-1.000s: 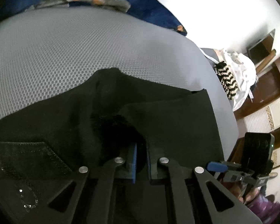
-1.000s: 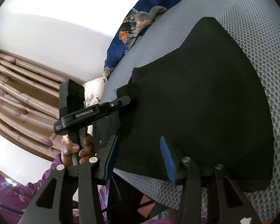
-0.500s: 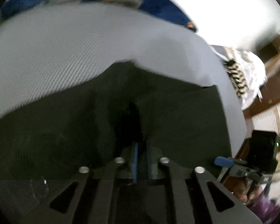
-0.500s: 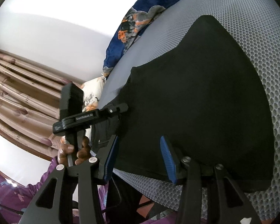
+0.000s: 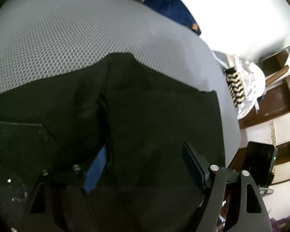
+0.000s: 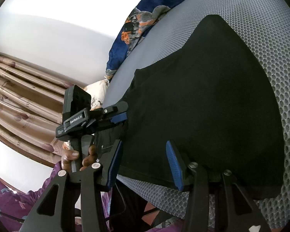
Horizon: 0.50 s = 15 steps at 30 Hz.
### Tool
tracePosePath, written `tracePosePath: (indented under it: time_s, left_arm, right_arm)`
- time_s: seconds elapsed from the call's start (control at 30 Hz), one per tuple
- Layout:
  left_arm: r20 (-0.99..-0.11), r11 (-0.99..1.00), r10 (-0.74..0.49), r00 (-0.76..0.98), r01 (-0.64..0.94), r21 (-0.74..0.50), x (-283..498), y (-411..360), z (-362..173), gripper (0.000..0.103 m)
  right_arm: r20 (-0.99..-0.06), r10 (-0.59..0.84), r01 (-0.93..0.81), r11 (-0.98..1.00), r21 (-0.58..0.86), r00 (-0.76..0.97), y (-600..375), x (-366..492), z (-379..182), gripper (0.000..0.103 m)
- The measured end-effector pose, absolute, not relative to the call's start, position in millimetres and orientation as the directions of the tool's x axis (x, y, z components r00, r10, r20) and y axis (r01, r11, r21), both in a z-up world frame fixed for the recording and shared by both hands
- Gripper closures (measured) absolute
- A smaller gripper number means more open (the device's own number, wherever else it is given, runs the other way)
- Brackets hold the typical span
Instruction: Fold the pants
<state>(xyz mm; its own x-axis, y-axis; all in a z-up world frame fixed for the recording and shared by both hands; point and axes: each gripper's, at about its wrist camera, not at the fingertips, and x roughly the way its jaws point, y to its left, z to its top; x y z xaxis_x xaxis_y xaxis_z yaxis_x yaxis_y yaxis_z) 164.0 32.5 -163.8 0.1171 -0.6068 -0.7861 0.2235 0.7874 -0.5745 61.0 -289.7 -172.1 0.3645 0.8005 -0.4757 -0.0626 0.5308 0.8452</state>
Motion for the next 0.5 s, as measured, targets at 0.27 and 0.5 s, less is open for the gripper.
tracePosePath:
  time_s: [0.27, 0.5]
  left_arm:
    - [-0.77, 0.778, -0.623, 0.139, 0.214, -0.591, 159, 44, -168, 0.099]
    - [-0.773, 0.788, -0.604, 0.195, 0.291, -0.542, 153, 31, -151, 0.099]
  right_arm:
    - [-0.475, 0.798, -0.061, 0.531, 0.845, 0.37, -289, 59, -172, 0.059]
    - [-0.473, 0.799, -0.059, 0.529, 0.847, 0.371, -289, 60, -172, 0.059]
